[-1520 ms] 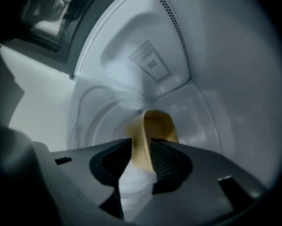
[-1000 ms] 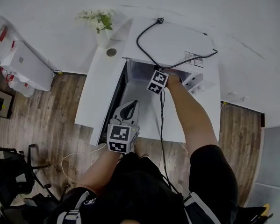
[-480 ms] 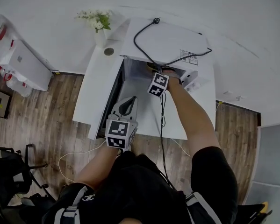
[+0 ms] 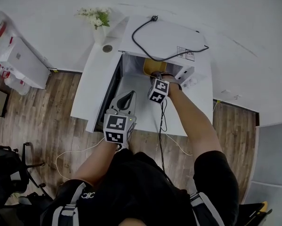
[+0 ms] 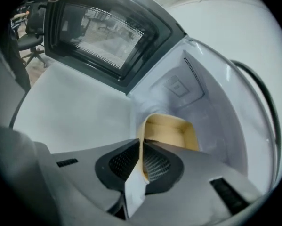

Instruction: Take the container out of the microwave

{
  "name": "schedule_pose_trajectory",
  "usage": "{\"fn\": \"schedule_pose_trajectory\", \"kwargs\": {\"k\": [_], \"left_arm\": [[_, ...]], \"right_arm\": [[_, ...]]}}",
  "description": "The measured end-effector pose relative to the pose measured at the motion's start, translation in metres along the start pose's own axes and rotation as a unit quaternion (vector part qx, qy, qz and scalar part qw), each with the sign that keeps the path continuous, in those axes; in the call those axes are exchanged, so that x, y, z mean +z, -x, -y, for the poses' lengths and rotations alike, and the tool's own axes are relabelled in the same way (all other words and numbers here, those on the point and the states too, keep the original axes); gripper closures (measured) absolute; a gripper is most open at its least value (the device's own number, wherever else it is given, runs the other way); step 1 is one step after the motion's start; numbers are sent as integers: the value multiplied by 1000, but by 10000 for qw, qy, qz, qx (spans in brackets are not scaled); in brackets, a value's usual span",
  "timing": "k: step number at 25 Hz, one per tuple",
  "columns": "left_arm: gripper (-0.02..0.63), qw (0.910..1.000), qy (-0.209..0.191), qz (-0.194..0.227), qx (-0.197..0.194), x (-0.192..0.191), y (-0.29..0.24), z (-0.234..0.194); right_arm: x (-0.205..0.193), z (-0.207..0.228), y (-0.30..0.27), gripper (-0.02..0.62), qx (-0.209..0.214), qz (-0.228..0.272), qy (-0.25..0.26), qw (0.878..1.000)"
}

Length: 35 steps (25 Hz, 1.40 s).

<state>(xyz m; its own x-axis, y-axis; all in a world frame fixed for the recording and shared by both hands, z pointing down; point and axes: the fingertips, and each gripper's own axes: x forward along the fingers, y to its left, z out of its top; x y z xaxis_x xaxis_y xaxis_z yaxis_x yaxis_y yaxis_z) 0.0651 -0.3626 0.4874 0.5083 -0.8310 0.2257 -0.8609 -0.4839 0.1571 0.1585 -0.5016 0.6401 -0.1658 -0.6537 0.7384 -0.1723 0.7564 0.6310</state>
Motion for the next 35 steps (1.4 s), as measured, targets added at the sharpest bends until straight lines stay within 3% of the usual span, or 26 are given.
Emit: {"fn": "schedule_pose_trajectory", "kwargs": {"k": [20, 35], "left_arm": [[592, 9999, -76, -12, -154, 3, 41, 40], [594, 9961, -371, -86, -795, 5, 22, 97]], "right_arm": [[1, -98, 121, 569, 531, 451, -166, 9974], [-68, -138, 202, 571, 542, 10, -779, 9955]]}}
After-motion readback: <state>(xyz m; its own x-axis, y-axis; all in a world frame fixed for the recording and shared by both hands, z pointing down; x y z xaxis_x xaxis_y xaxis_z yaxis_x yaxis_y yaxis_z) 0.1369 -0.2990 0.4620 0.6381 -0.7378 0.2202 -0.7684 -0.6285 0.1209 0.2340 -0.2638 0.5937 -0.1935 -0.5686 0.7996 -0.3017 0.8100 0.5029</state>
